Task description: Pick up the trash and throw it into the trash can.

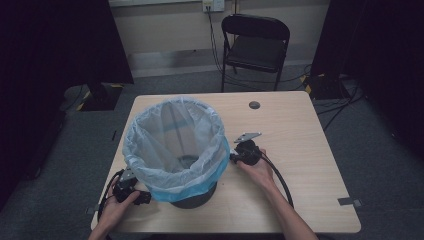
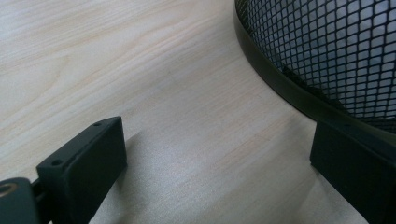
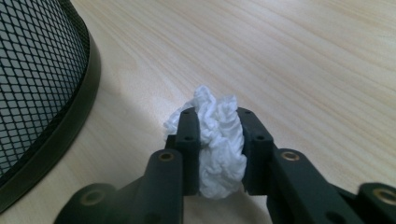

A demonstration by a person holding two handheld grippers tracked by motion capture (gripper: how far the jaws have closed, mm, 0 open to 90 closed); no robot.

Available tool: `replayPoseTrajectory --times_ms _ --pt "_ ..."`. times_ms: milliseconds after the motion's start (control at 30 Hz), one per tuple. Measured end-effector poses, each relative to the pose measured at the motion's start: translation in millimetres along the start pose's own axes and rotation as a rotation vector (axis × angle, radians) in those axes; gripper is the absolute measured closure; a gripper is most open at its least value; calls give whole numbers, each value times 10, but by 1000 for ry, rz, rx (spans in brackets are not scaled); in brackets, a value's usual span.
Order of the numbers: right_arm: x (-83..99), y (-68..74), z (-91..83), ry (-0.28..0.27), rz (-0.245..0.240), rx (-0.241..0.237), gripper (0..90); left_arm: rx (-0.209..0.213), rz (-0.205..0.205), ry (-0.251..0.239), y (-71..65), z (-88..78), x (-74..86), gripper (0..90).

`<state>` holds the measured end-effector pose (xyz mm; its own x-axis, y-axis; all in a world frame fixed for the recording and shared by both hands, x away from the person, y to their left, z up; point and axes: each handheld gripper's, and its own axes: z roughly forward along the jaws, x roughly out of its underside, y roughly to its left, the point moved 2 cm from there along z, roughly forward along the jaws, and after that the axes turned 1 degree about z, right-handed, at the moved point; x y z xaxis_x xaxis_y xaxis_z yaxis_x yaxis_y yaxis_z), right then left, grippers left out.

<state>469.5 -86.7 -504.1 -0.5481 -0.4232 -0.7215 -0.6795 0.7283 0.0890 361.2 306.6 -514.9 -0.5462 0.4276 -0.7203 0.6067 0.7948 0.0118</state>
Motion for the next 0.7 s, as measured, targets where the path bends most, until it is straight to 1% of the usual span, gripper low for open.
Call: replayPoseTrajectory --times_ms 167,233,333,400,467,533,667,700 --pt "16 -23 -49 -2 20 -42 780 -1 0 0 0 0 0 29" --pt "9 -18 -80 -13 17 -55 781 -1 0 0 0 0 0 29" --pt "-35 -3 -171 -43 6 -88 781 -1 0 0 0 0 0 29" --pt "-62 9 -229 -51 -1 -109 781 -1 0 0 0 0 0 29" --pt "-91 5 -292 -67 4 -121 782 -1 0 0 0 0 0 29" --pt "-127 8 -362 -82 5 -122 783 0 0 0 0 0 0 29" --pt "-232 44 -532 -113 -14 -125 782 -1 0 0 0 0 0 29" --pt "-263 54 -571 -122 -13 -122 782 -1 0 0 0 0 0 29"
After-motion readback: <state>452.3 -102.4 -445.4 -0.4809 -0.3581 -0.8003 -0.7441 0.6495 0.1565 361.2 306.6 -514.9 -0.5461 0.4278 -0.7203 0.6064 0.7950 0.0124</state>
